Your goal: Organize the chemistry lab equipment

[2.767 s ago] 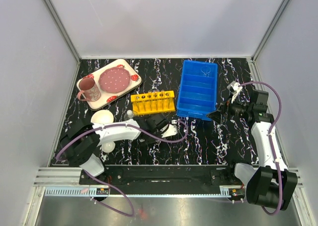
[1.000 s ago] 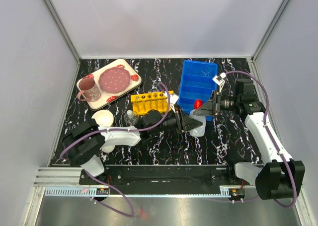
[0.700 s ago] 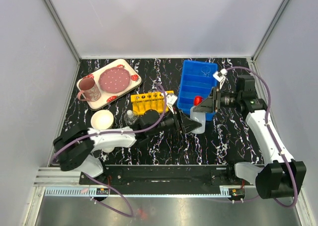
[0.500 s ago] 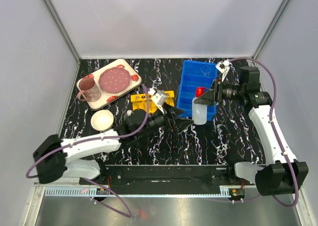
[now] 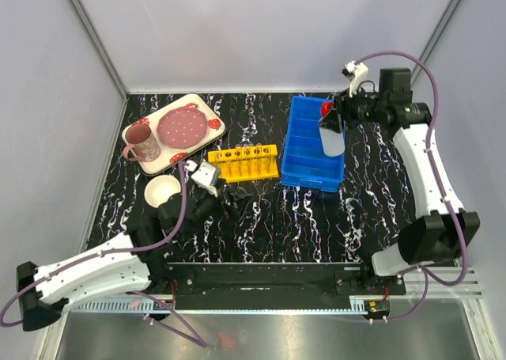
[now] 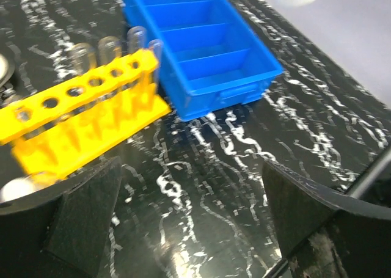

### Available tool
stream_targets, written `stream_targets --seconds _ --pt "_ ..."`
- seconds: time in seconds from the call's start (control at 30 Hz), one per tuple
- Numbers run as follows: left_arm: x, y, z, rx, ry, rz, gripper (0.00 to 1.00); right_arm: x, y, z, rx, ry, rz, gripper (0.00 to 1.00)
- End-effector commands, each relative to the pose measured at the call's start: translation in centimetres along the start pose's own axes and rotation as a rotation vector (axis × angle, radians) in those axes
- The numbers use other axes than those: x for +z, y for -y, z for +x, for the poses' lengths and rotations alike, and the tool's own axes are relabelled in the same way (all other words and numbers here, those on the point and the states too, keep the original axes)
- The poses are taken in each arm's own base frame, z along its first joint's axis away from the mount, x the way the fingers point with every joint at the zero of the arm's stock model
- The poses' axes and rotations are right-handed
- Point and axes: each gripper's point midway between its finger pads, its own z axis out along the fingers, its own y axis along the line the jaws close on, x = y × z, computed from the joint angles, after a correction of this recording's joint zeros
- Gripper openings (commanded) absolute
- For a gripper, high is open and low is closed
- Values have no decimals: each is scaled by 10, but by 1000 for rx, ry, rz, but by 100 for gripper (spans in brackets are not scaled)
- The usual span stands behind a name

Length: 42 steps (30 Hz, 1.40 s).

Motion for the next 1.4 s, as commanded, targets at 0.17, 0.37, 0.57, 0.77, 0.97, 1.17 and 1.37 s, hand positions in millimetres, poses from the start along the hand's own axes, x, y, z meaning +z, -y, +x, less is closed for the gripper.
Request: stream_targets --seconds 0.17,0.37,0.57,0.77,0.97,1.17,1.37 --pt "-33 -59 39 -33 -108 -265 99 41 121 -30 -363 -124 362 18" --pt "-37 -72 51 -16 -150 -332 99 96 133 -14 -469 -210 342 19" --pt "-41 -77 53 -17 -161 -359 99 135 143 8 -506 -275 340 20" --pt "-44 -86 57 -38 -173 -384 99 155 155 28 -566 -352 352 23" --pt "-45 -92 55 -79 -171 -385 99 164 165 35 -602 -385 359 25" --pt "-44 -94 56 -104 -177 -388 99 172 154 50 -620 -420 296 35" --pt "-42 -101 60 -159 -202 -406 99 167 142 51 -573 -410 274 56"
